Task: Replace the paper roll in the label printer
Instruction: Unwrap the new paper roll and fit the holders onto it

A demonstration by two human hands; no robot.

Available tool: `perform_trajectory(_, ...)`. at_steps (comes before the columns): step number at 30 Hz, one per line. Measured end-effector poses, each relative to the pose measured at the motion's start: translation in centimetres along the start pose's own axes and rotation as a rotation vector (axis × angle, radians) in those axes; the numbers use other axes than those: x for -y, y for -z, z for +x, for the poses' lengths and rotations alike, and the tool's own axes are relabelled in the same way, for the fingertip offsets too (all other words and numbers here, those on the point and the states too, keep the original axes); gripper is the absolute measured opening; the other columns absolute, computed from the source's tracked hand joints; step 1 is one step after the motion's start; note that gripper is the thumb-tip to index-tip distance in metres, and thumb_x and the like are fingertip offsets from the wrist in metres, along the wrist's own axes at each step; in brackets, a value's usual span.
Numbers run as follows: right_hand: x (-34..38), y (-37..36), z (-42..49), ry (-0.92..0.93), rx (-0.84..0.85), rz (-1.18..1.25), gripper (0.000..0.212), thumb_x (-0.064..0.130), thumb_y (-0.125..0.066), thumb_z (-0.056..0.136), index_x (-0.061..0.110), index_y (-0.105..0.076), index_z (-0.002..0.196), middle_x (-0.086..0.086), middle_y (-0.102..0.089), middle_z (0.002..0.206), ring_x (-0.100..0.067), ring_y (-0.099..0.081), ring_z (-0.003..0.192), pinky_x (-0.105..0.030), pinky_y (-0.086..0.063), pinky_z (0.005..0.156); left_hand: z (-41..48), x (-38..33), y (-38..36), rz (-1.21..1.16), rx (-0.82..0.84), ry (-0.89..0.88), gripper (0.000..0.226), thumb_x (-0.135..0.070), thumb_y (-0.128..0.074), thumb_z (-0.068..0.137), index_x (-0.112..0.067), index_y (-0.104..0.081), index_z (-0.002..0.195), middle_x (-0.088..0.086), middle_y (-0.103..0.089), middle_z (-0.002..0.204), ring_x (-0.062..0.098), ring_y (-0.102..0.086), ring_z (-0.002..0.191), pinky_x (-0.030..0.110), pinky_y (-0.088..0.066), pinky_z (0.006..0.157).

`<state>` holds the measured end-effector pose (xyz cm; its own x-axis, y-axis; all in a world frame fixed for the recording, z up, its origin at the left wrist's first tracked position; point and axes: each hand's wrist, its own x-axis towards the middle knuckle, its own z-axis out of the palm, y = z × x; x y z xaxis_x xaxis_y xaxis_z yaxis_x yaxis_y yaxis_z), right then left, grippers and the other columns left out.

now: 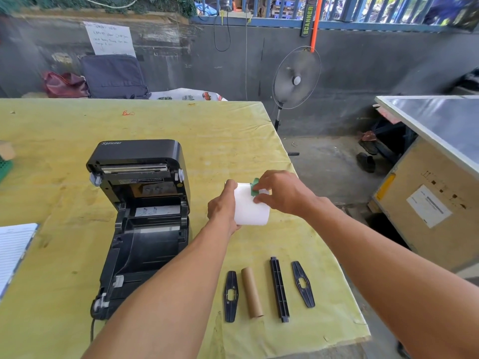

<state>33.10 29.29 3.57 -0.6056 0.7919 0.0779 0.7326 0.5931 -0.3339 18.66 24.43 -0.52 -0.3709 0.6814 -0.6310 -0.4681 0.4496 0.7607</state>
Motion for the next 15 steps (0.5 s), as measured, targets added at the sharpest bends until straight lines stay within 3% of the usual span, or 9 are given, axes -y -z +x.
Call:
perform_trajectory(7,0.24,0.37,-0.44,0.111,0.054,-0.153,0.022,0.019,-0.06,0.093,0.01,-0.078,0.103,-0.007,-0.072,0.108,-0.03,-0.064,0.095,-0.039,-0.05,0.083,0.13,0.12,0.41,0.048,0.024,-0.011,0.046,-0.047,-0.069,0.066,-0.015,-0.059,0.098,0.013,-0.068,0.105,0.033,-0.068,0.085,0.046,-0.056,0.078)
perform_trajectory(11,0.35,-0.15,-0.83,0.171,0.049,-0.27,0.025,0.016,-0.05,0.091,0.004,-0.072,0.088,-0.009,-0.069,0.094,-0.033,-0.063,0.078,-0.042,-0.052,0.072,0.2,0.22,0.77,0.081,0.058,-0.012,0.047,-0.045,-0.068,0.071,-0.015,-0.059,0.106,0.013,-0.068,0.104,0.032,-0.067,0.083,0.039,-0.055,0.068)
perform_trajectory(15,0.57,-0.5,-0.87,0.143,-0.003,-0.232,0.022,0.014,-0.05,0.09,0.005,-0.07,0.087,-0.009,-0.068,0.088,-0.035,-0.061,0.074,-0.043,-0.051,0.069,-0.03,0.16,0.96,0.104,0.07,-0.024,0.048,-0.045,-0.068,0.072,-0.014,-0.06,0.107,0.012,-0.067,0.1,0.03,-0.066,0.08,0.034,-0.054,0.064)
